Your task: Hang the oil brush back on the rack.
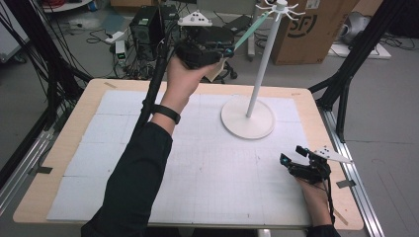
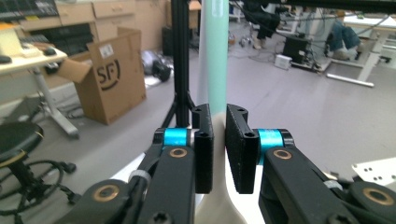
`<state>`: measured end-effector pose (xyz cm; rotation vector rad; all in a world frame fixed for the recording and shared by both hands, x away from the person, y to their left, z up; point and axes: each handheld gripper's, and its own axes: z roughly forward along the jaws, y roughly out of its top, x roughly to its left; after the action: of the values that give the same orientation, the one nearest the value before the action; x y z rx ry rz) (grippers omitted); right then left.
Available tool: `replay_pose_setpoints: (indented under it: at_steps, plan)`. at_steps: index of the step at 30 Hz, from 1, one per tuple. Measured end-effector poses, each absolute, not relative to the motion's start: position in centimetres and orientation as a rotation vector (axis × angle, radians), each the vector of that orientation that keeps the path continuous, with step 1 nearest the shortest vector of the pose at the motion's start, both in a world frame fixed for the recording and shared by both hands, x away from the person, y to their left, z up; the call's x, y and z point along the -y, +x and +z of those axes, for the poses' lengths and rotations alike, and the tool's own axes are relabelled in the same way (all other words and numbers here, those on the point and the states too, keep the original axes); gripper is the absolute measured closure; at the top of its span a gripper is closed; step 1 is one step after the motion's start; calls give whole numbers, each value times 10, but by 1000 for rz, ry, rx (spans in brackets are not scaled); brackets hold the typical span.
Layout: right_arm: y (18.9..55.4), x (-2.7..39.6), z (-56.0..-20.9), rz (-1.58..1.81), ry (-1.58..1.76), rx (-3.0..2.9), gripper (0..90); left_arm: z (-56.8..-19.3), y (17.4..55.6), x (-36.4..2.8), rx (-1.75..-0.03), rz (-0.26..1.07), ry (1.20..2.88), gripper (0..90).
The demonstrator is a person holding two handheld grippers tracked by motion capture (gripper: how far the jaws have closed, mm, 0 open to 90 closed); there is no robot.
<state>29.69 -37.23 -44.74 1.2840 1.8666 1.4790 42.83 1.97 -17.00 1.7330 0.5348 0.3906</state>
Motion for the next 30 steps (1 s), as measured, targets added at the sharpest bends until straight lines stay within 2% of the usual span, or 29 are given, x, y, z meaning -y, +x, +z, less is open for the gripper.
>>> replay_pose_setpoints:
  at_steps: [2, 9, 16, 30]
  plan:
    - [297, 372, -448, 1482, 1283, -1866, 158, -172, 428, -22, -545, 405, 1739, 686]
    - [297, 372, -447, 1477, 1278, -1867, 158, -199, 419, -55, -533, 357, 1739, 392]
    - [297, 372, -447, 1473, 1280, -1865, 158, -244, 400, -118, -545, 348, 1751, 284]
    - [298, 372, -448, 1459, 1295, -1861, 157, -340, 339, -238, -615, 410, 1849, 257]
